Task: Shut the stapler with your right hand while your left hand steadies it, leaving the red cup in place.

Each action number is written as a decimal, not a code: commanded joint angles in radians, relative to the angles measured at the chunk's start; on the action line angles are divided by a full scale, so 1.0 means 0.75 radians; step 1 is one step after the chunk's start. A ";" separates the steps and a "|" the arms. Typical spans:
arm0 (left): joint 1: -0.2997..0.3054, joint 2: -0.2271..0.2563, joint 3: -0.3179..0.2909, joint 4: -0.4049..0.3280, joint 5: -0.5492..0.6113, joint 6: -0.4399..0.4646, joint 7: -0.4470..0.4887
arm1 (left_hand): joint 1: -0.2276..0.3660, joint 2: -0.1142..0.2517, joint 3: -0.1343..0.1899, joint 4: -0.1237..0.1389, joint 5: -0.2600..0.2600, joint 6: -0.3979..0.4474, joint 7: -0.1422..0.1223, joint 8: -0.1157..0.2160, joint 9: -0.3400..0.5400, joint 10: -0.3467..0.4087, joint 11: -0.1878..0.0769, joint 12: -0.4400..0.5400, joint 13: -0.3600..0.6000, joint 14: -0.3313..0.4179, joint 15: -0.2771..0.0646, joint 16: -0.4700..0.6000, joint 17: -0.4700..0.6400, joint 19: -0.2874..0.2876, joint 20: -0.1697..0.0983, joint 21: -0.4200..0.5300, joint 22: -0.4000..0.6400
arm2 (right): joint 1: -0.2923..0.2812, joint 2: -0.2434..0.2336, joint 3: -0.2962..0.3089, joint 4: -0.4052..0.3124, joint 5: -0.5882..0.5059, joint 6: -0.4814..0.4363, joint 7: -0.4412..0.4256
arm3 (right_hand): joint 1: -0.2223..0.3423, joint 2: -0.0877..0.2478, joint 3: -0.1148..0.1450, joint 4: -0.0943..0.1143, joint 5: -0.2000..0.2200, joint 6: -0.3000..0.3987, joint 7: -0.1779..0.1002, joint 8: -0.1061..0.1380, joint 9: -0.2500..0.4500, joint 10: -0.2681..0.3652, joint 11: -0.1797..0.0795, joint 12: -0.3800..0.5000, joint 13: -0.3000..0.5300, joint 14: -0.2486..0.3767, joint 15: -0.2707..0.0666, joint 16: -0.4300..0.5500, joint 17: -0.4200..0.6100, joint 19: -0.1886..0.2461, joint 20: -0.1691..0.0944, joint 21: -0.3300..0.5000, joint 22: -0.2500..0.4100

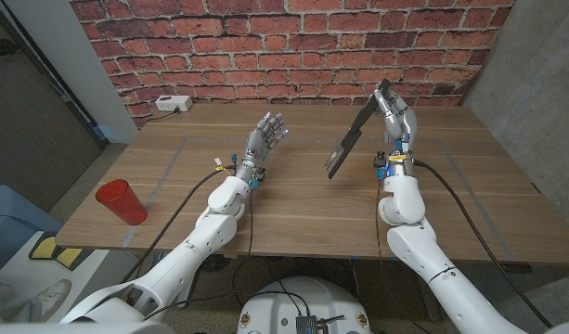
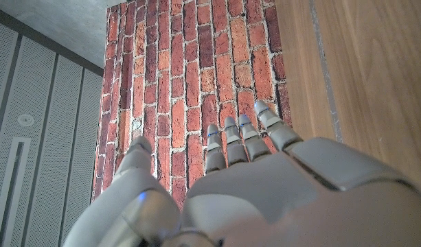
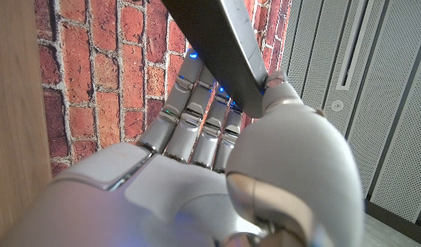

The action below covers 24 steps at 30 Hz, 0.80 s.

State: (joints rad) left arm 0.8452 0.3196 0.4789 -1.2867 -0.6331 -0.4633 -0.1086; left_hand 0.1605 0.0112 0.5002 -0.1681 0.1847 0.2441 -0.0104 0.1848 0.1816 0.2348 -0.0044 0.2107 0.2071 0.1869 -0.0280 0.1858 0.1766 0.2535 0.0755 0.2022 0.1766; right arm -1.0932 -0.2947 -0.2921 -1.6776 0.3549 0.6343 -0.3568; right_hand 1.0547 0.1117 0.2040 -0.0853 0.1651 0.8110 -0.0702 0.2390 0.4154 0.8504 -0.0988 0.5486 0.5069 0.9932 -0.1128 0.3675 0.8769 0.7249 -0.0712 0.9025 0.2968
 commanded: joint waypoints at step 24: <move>-0.021 -0.053 0.054 0.020 0.011 -0.026 -0.059 | 0.098 -0.061 -0.003 -0.002 -0.004 0.013 0.035 0.016 0.004 0.009 0.005 0.012 0.004 -0.008 0.001 0.003 0.002 -0.001 -0.053 -0.004 0.001 | 0.053 0.107 0.007 0.082 0.066 0.107 0.001 | 0.048 0.068 0.270 -0.078 0.010 0.072 -0.082 0.004 0.021 0.083 -0.097 0.007 0.001 0.064 -0.159 -0.017 0.017 -0.027 -0.183 0.046 -0.012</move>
State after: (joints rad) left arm 0.8273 0.2905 0.5073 -1.2587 -0.6269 -0.4870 -0.1511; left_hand 0.2161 -0.0340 0.4952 -0.1729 0.1809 0.2533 0.0205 0.1926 0.1813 0.2356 -0.0003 0.2156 0.2069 0.1767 -0.0252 0.1858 0.1768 0.2552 0.0303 0.1942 0.1767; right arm -1.0625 -0.2417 -0.2896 -1.6319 0.3897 0.6849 -0.3506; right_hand 1.0542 0.1122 0.2048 -0.0844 0.1666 0.8073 -0.0738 0.2372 0.4303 0.8451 -0.1041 0.5480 0.5073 0.9933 -0.1128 0.3560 0.8887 0.7126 -0.0696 0.9266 0.2876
